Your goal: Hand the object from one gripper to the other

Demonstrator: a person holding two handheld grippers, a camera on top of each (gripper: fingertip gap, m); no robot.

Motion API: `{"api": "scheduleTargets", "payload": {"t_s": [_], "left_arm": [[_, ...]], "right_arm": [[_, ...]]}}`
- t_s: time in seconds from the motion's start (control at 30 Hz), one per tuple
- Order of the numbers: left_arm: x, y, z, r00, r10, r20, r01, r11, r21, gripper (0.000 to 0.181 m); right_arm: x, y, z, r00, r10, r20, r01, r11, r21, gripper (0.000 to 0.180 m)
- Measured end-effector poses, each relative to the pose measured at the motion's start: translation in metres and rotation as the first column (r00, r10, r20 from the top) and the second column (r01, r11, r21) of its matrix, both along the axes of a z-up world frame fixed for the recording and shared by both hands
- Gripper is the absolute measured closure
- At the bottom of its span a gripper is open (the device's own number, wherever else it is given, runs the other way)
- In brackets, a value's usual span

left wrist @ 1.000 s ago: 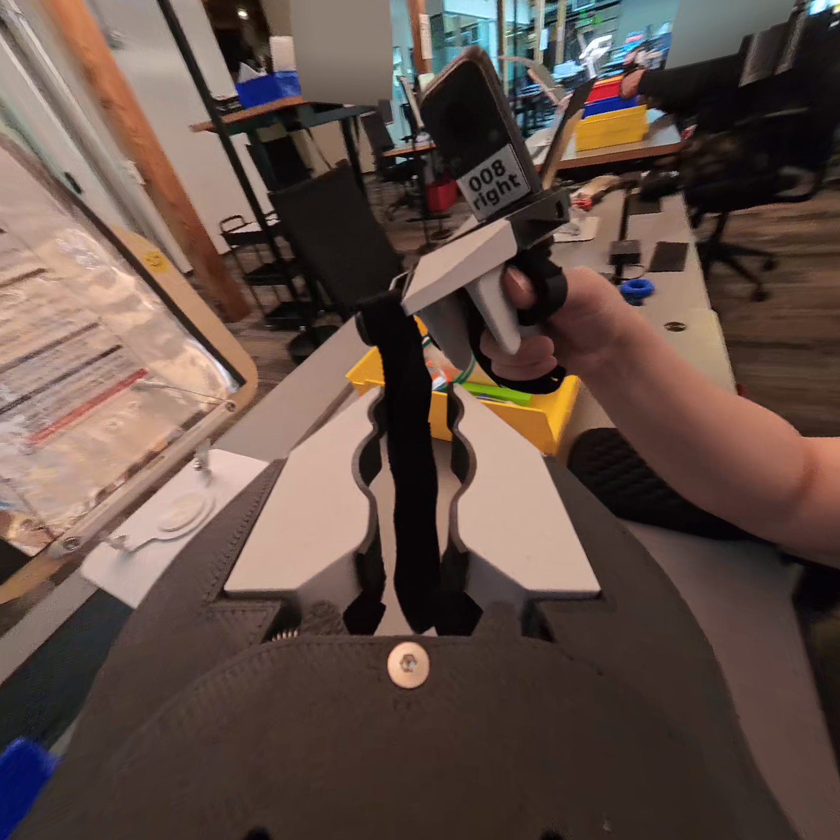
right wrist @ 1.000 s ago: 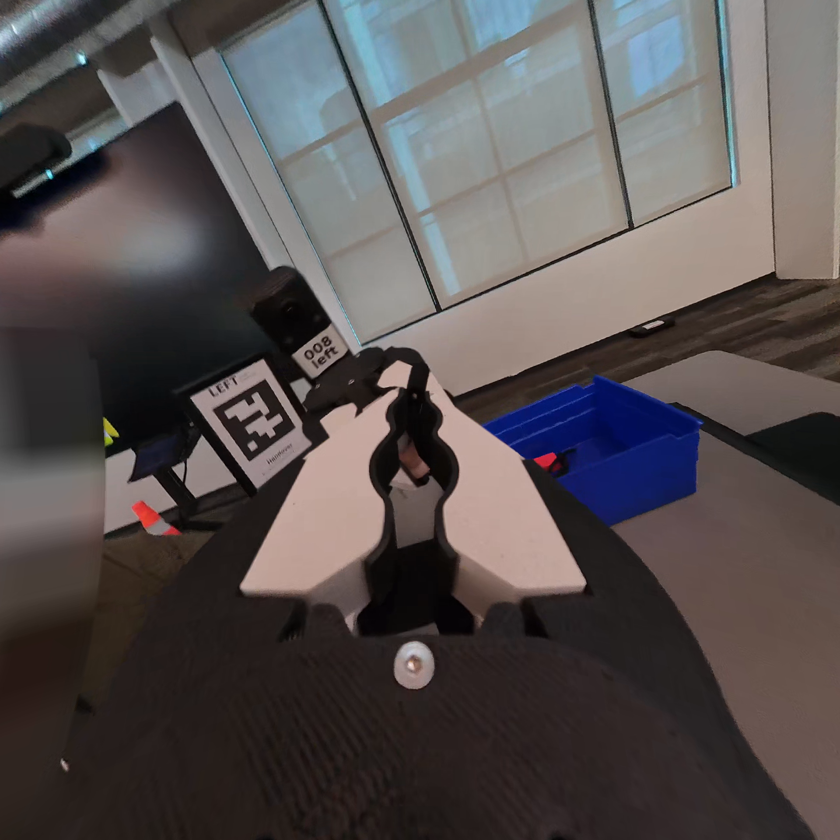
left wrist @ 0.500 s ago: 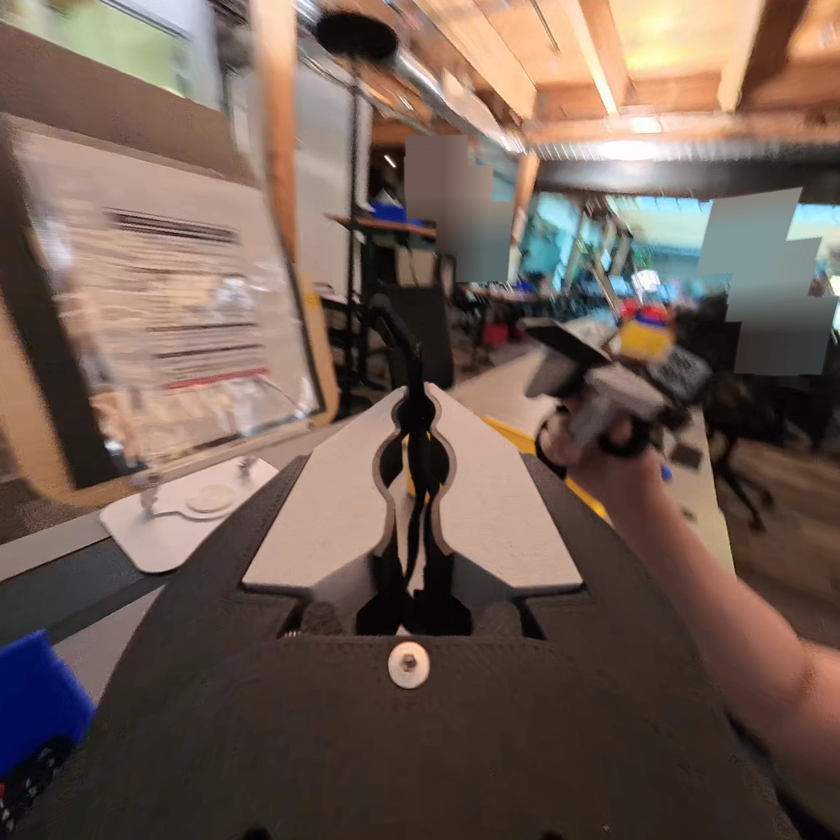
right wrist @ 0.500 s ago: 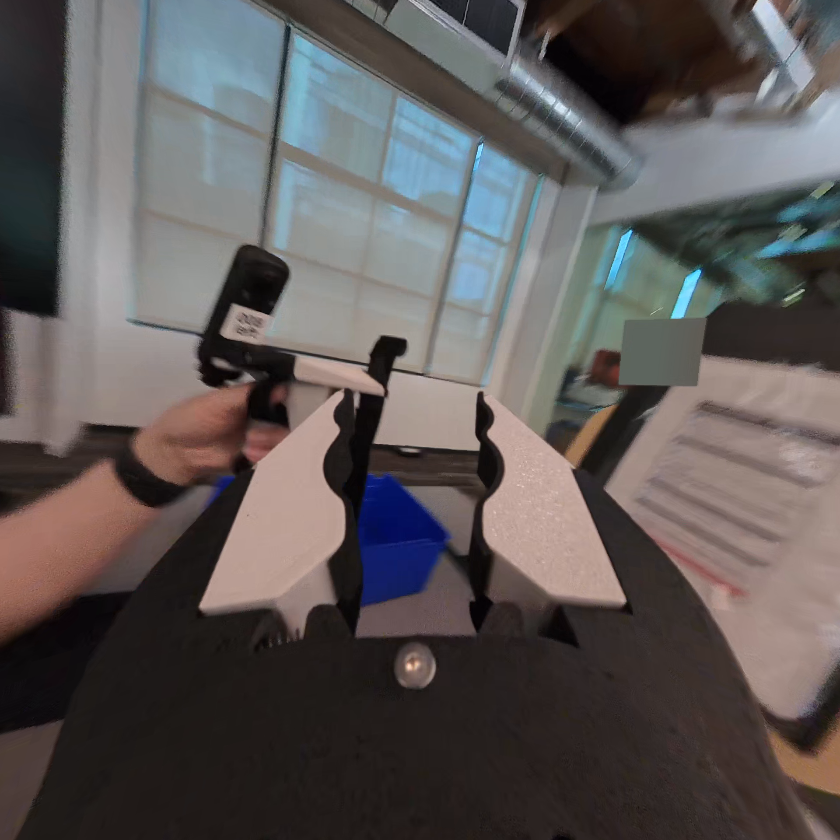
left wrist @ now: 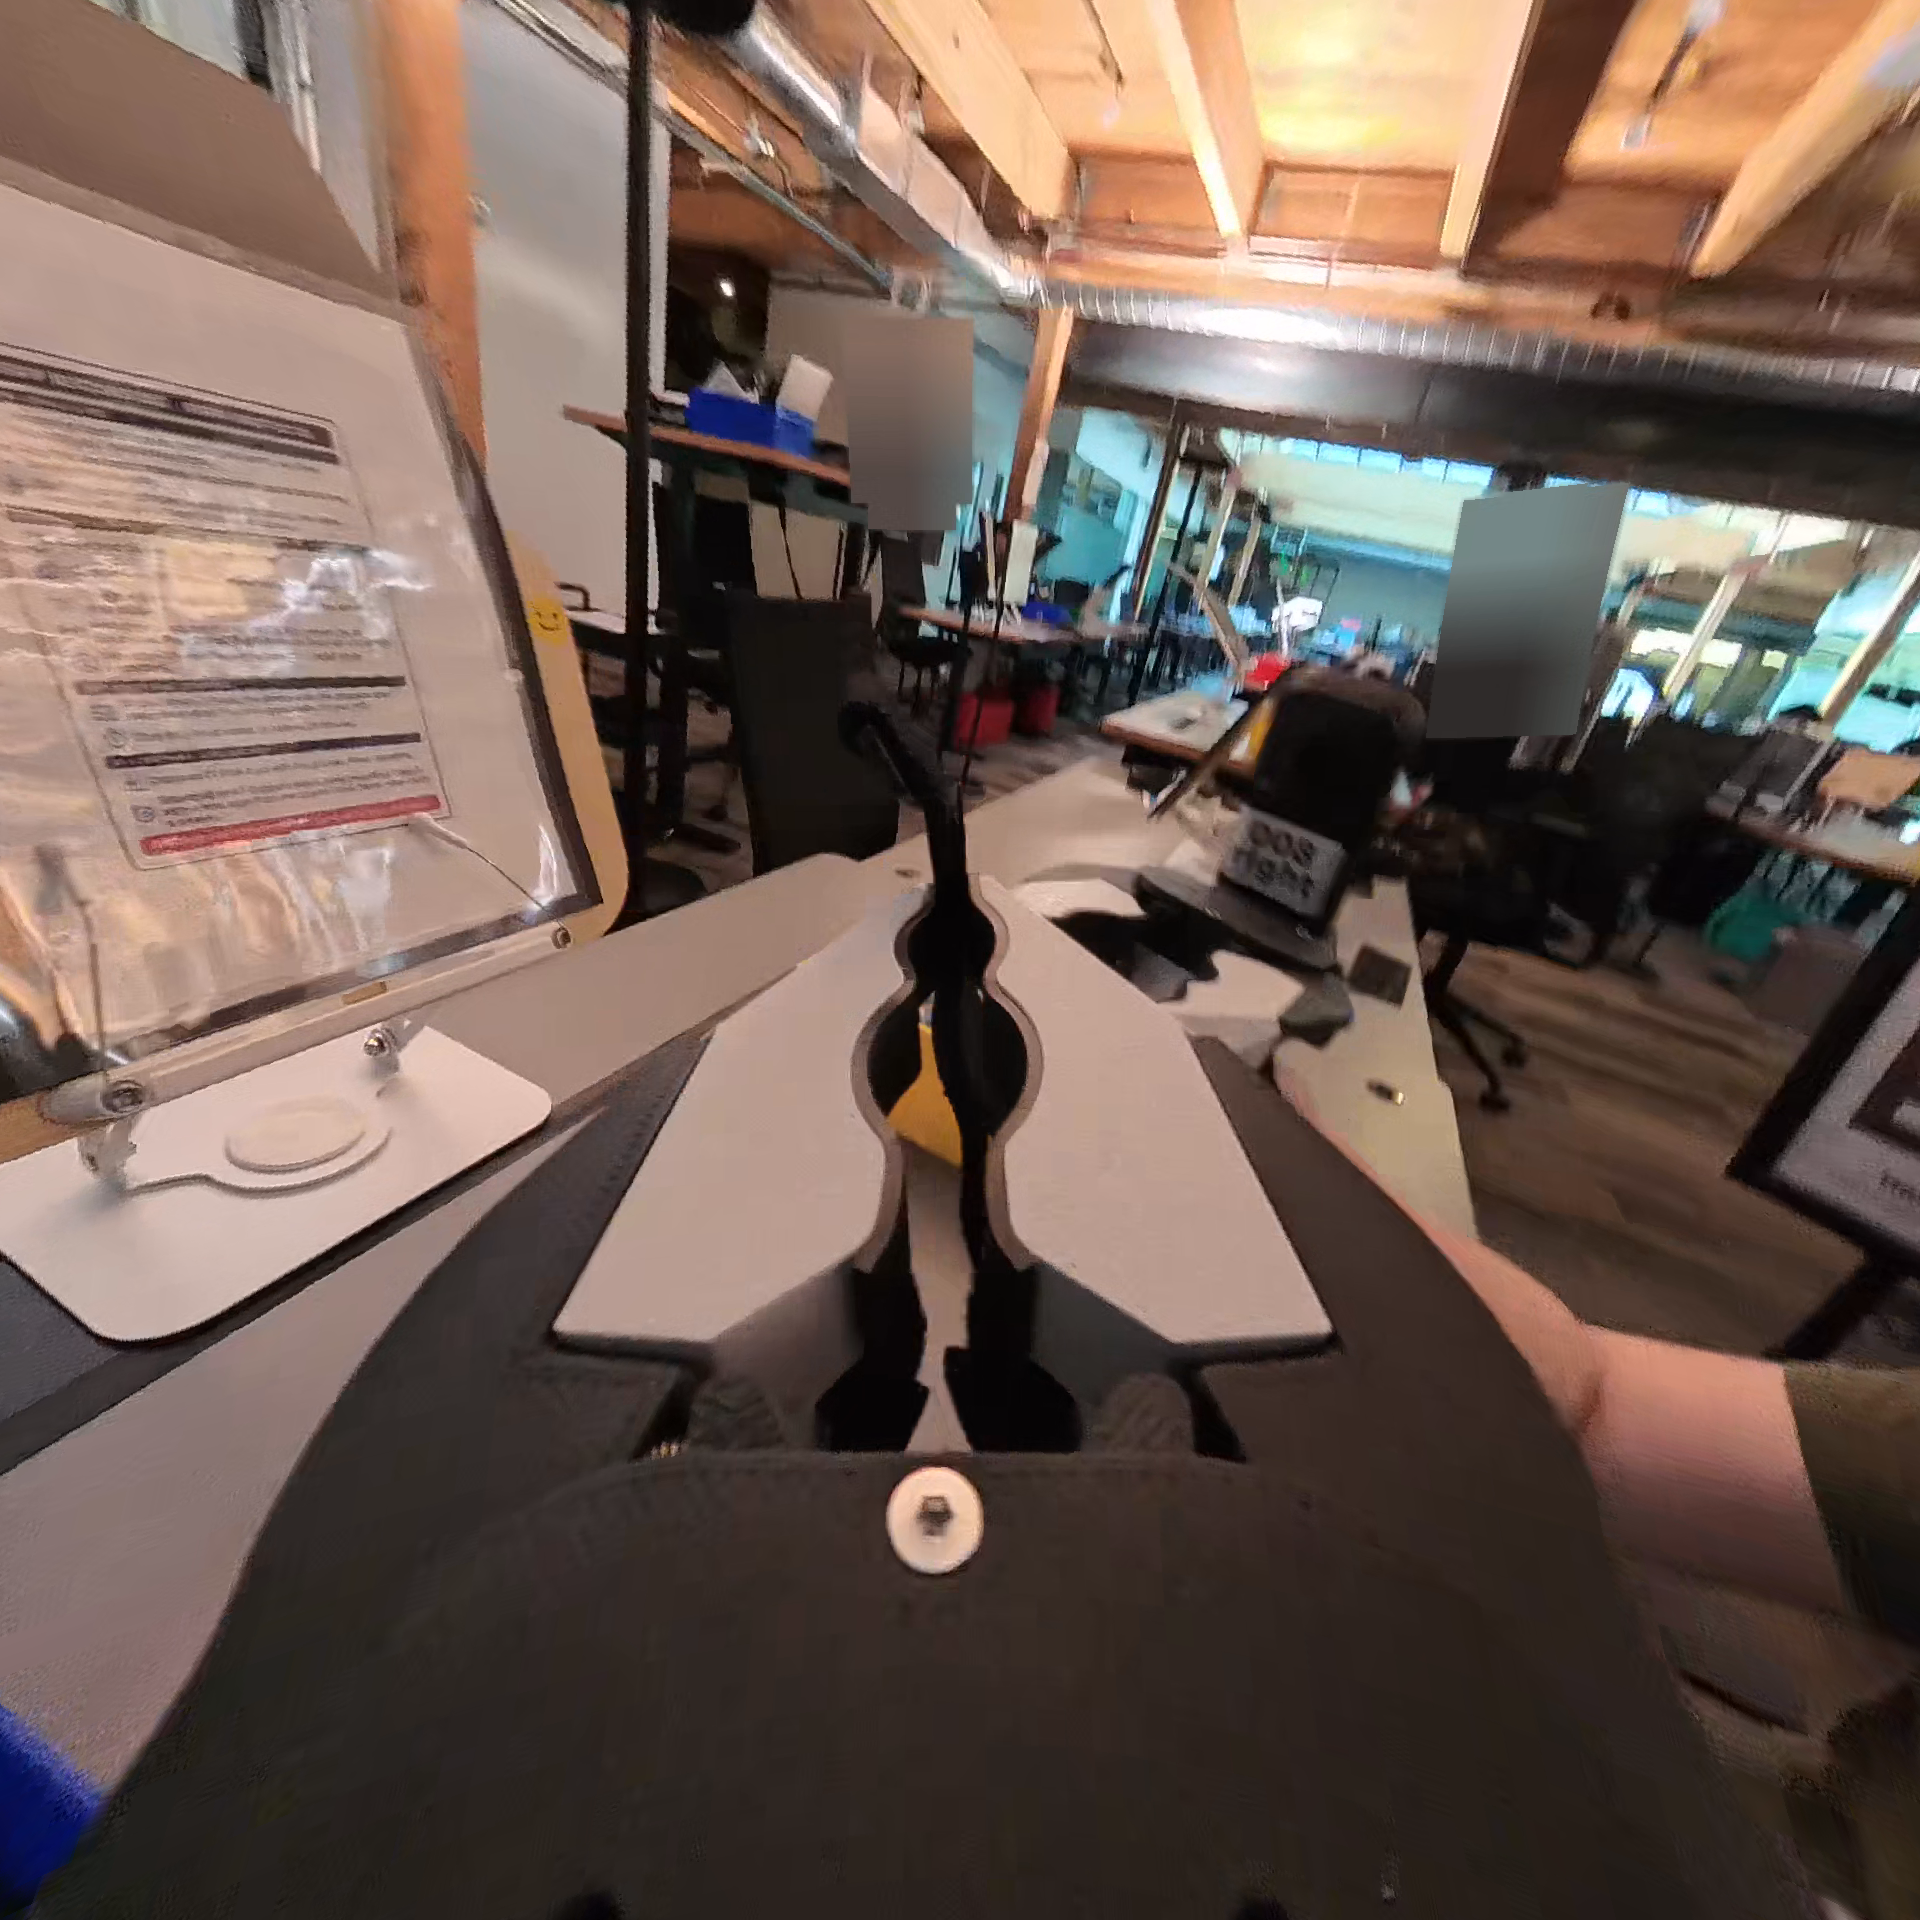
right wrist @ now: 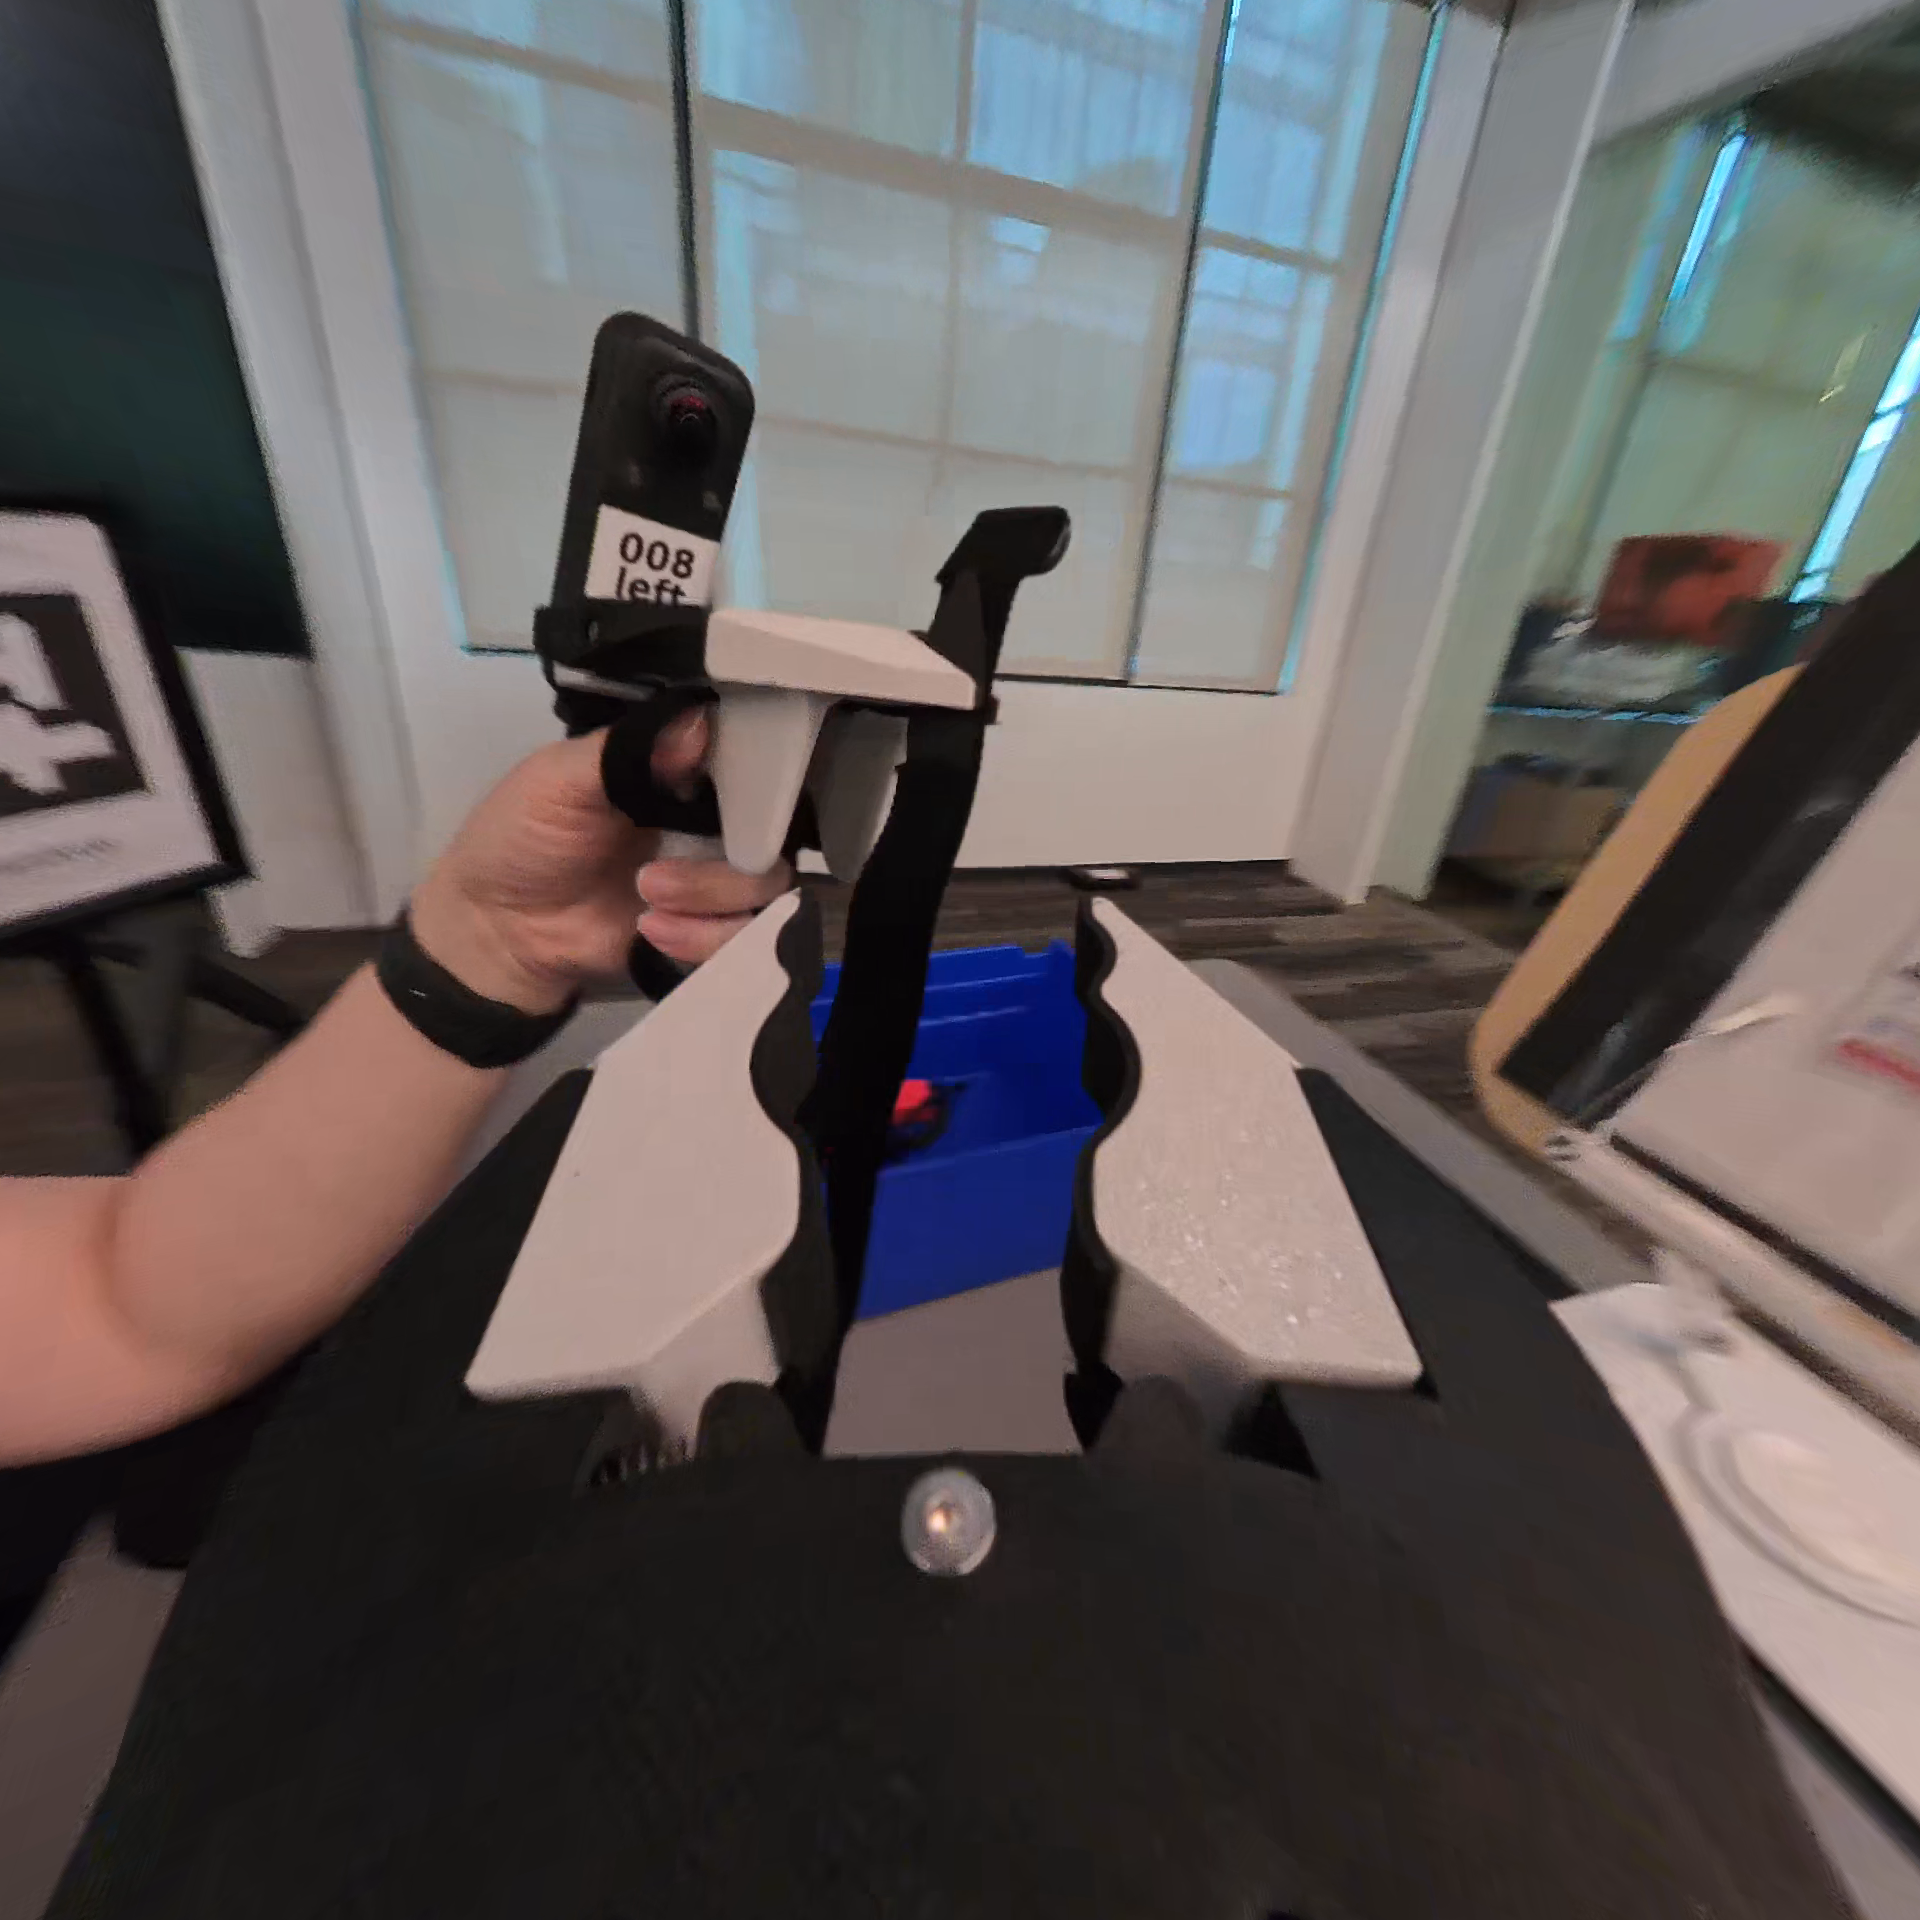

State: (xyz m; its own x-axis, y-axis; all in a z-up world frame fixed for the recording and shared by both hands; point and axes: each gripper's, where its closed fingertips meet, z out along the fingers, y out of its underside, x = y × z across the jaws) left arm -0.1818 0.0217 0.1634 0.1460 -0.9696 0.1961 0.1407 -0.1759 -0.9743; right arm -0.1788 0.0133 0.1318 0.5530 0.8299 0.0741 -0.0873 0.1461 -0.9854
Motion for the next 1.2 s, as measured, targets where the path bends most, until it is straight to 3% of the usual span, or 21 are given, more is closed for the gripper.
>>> {"api": "scheduleTargets", "payload": {"t_s": [0.23,0.3,0.37,0.43,0.47,0.6,0.83,1.2], "left_arm": [[0.017,-0.031,-0.006,0.993,-0.072,-0.094,0.08,0.993,0.088,0.18],[0.02,-0.037,-0.008,0.99,-0.089,-0.113,0.1,0.99,0.097,0.18],[0.022,-0.04,-0.009,0.988,-0.098,-0.117,0.11,0.988,0.108,0.177],[0.021,-0.036,-0.007,0.992,-0.062,-0.107,0.076,0.989,0.129,0.15],[0.019,-0.034,-0.005,0.994,-0.039,-0.102,0.053,0.988,0.143,0.146],[0.011,-0.029,-0.007,0.993,-0.023,-0.113,0.04,0.988,0.149,0.148],[0.029,-0.04,-0.039,0.957,-0.082,-0.278,0.113,0.989,0.096,0.148],[0.043,-0.049,-0.052,0.936,-0.096,-0.339,0.131,0.988,0.082,0.155]], "right_arm": [[-0.006,-0.018,-0.004,0.961,0.258,-0.096,-0.268,0.956,-0.118,0.142],[-0.006,-0.02,-0.006,0.955,0.28,-0.101,-0.292,0.948,-0.13,0.153],[-0.007,-0.025,-0.01,0.941,0.327,-0.083,-0.336,0.931,-0.144,0.176],[0.002,-0.013,-0.009,0.952,0.274,-0.139,-0.298,0.934,-0.197,0.177],[0.005,-0.015,-0.005,0.934,0.302,-0.193,-0.34,0.916,-0.213,0.177],[0.031,-0.027,0.017,0.742,0.444,-0.502,-0.614,0.751,-0.243,0.177],[0.056,-0.033,0.028,0.44,0.516,-0.735,-0.845,0.515,-0.144,0.177],[0.053,-0.03,0.022,0.446,0.51,-0.736,-0.849,0.502,-0.166,0.178]]}}
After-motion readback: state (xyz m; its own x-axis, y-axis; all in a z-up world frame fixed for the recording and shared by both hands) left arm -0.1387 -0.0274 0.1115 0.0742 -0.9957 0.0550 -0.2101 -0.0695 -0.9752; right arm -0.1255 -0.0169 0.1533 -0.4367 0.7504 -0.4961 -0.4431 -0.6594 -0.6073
